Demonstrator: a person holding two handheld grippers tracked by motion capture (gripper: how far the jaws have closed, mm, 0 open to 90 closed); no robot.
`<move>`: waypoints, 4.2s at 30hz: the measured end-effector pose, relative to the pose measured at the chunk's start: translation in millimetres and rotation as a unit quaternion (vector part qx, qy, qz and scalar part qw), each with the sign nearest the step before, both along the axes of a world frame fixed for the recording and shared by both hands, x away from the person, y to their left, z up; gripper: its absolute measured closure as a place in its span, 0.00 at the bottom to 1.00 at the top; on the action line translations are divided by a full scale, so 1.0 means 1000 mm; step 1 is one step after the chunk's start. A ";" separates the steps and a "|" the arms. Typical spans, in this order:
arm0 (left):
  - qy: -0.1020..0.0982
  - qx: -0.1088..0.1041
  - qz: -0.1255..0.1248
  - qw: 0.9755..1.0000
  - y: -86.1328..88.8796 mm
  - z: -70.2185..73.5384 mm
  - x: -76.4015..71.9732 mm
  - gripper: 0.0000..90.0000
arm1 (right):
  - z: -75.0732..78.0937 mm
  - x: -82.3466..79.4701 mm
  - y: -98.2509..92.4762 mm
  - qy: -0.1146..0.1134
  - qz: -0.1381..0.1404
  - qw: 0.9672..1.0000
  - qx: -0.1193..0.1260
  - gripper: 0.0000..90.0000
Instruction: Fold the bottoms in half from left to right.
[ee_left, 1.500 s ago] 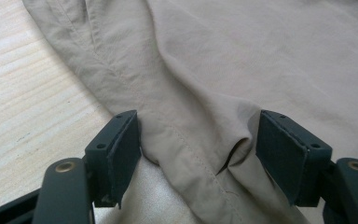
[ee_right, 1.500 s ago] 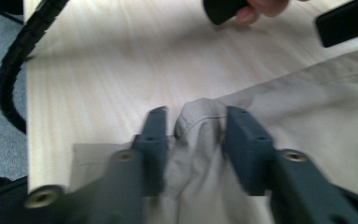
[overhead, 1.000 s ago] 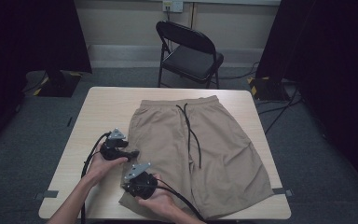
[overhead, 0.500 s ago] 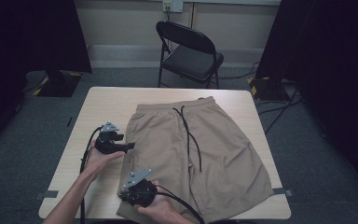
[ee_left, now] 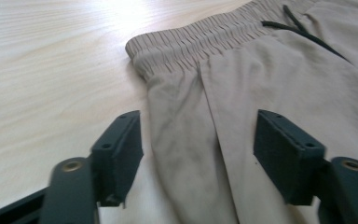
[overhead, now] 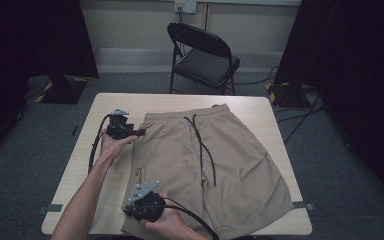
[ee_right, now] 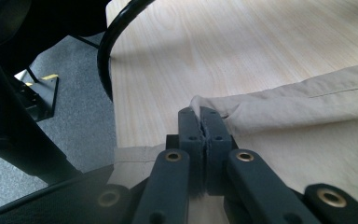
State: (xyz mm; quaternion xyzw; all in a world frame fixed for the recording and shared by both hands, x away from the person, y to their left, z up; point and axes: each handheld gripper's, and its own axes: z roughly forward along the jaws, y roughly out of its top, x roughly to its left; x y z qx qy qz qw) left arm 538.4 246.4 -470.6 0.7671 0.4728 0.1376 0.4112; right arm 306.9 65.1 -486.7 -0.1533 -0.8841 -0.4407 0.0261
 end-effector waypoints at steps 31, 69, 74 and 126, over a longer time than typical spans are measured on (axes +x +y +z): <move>0.051 -0.004 0.015 0.999 -0.010 -0.023 0.022 1.00 | 0.009 0.002 -0.021 0.003 0.005 1.000 0.023 0.99; 0.004 -0.099 -0.020 0.995 0.018 0.096 0.000 1.00 | 0.107 0.007 -0.039 -0.051 -0.002 0.990 0.130 0.99; -0.004 -0.102 -0.017 0.995 0.024 0.107 -0.003 1.00 | 0.116 0.007 -0.038 -0.042 -0.002 0.988 0.147 0.99; -0.027 -0.107 0.018 0.994 0.007 0.144 0.025 1.00 | 0.166 0.035 -0.147 -0.124 -0.109 0.962 0.216 0.99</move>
